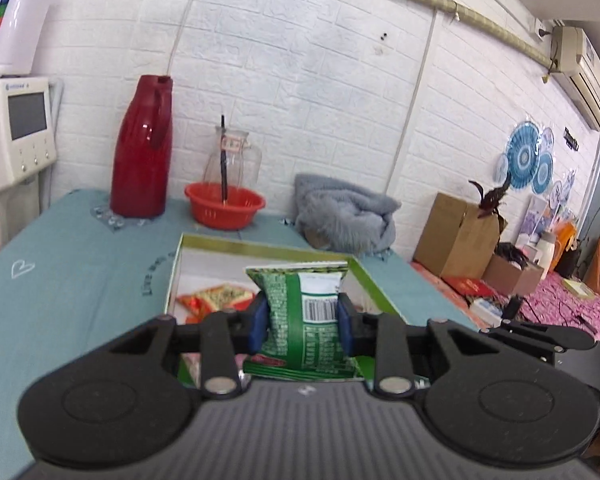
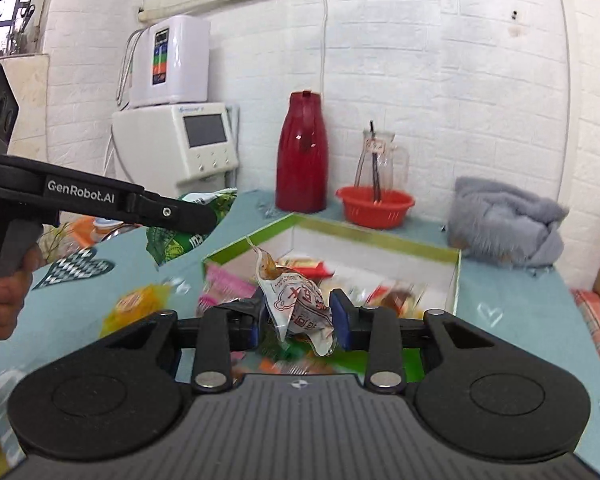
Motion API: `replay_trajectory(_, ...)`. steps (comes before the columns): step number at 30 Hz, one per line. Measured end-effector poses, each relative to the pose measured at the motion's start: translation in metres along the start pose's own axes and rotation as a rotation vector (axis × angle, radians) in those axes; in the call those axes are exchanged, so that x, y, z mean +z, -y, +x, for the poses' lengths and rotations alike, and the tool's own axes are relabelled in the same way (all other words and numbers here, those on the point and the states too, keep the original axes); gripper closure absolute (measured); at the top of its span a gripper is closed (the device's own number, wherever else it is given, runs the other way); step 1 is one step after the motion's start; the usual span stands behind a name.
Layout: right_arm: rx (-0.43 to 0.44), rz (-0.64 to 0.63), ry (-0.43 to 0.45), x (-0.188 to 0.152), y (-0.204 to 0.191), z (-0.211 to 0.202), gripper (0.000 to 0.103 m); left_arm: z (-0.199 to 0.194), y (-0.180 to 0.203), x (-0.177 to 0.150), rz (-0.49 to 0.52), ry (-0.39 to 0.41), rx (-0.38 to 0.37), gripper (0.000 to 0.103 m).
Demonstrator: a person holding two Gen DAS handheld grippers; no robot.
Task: Organize snacks
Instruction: 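Carry the white pouch and green packet over the green box and open both tools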
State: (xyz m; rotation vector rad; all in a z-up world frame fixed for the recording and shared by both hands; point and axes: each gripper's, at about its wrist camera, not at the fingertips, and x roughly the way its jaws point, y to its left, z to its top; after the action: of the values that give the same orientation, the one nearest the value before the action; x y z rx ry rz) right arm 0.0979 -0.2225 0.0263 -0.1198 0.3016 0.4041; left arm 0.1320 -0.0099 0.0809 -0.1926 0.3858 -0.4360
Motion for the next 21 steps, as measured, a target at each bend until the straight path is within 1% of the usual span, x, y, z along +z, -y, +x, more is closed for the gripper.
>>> replay_trajectory(2,-0.024,0.005,0.009,0.008,0.008,0.012,0.044,0.014,-0.003,0.009,-0.014,-0.004,-0.003,0.071)
replay_trajectory(6,-0.059,0.061,0.004,0.016,0.03,0.045,0.044,0.044,-0.009,0.021,-0.006,-0.014,0.03,0.072)
replay_trajectory(9,-0.082,0.101,-0.017,0.016,0.043,0.07,0.044,0.067,-0.019,0.024,-0.023,-0.046,0.05,0.072)
replay_trajectory(11,-0.079,0.12,-0.034,0.015,0.049,0.086,0.044,0.079,-0.025,0.023,-0.025,-0.071,0.069,0.072)
replay_trajectory(15,-0.087,0.095,-0.078,0.012,0.049,0.114,0.044,0.1,-0.037,0.018,-0.033,-0.119,0.093,0.071)
replay_trajectory(18,-0.09,0.074,-0.087,0.007,0.047,0.129,0.043,0.112,-0.048,0.014,-0.05,-0.143,0.102,0.071)
replay_trajectory(19,-0.094,0.063,-0.088,0.006,0.046,0.132,0.038,0.114,-0.05,0.013,-0.049,-0.146,0.11,0.07)
replay_trajectory(20,-0.096,0.046,-0.094,0.006,0.045,0.135,0.033,0.114,-0.05,0.012,-0.042,-0.137,0.131,0.056)
replay_trajectory(21,-0.099,0.031,-0.097,0.005,0.044,0.135,0.022,0.114,-0.05,0.011,-0.031,-0.121,0.154,0.03)
